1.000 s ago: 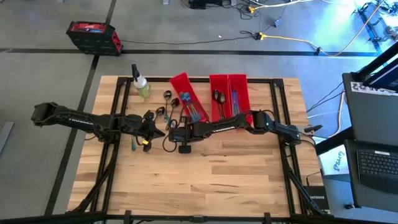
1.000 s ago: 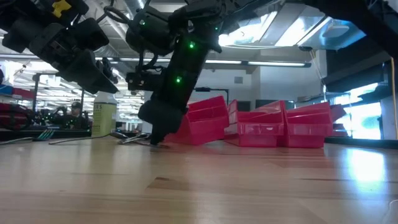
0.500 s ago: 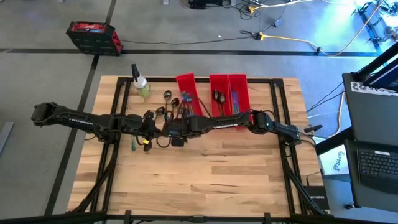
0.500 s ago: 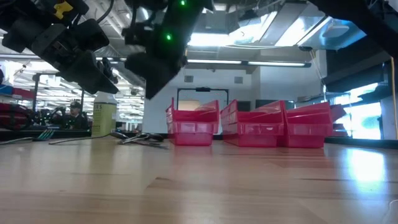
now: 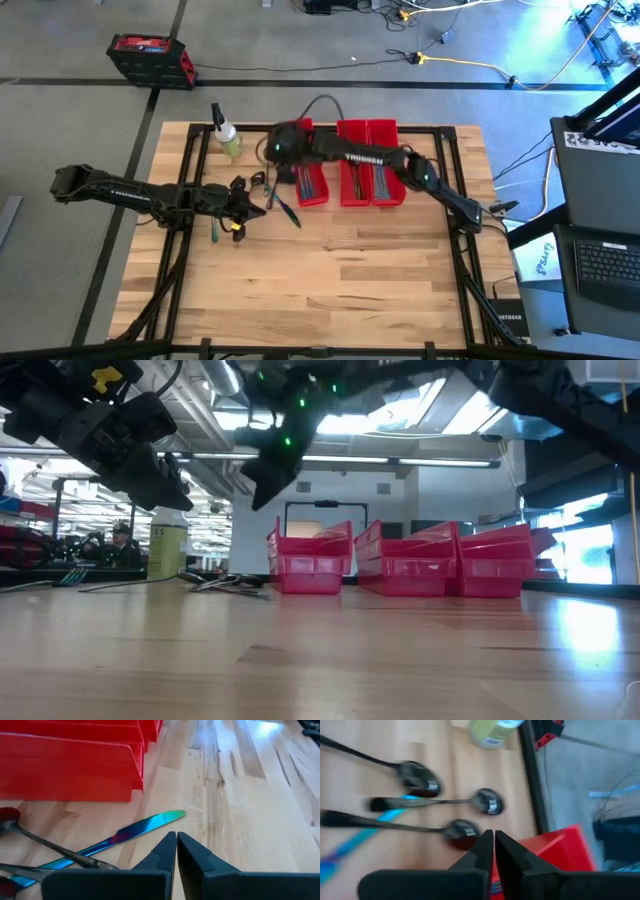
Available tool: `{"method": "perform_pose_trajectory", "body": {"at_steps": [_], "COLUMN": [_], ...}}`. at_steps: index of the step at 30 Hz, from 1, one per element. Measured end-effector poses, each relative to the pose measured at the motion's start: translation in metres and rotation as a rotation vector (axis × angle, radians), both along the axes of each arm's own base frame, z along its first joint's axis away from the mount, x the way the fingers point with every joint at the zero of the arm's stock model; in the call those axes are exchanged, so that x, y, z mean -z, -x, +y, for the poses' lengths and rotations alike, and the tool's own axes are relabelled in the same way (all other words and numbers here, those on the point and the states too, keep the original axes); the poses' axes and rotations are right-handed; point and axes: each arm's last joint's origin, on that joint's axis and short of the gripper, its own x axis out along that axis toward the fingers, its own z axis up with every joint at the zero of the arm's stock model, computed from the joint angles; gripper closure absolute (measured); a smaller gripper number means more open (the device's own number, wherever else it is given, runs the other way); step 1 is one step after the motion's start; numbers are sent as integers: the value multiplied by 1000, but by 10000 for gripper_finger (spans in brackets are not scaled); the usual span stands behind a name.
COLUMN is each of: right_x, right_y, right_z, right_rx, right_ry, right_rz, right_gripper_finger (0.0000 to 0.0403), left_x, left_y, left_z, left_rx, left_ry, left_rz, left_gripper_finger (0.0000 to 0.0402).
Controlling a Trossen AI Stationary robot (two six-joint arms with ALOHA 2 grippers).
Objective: Sort silverware
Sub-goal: Adjust the left red silverware bin
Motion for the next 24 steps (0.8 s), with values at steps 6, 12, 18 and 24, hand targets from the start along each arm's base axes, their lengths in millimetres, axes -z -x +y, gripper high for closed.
{"method": "perform_pose_trajectory", "body": {"at_steps": [6, 12, 18, 24], "right_x": [-12, -4, 15, 25], "right_y": [-3, 7, 16, 23], "right_z": [-42, -63, -59, -61], "right_rx": [-195, -361, -379, -331], "right_ry": [-4, -175, -185, -202], "right_rz": [-176, -199, 4, 104], "right_gripper_finger": [402, 403, 403, 403], "left_x": [0, 0, 0, 0], "left_y": [0, 0, 0, 0], "left_z": [0, 0, 0, 1], "left_rx": [-15, -15, -14, -33], "left_ry": [30, 31, 30, 13], "left_rz": [-3, -3, -3, -3], "left_gripper_finger": [401, 402, 402, 402]}}
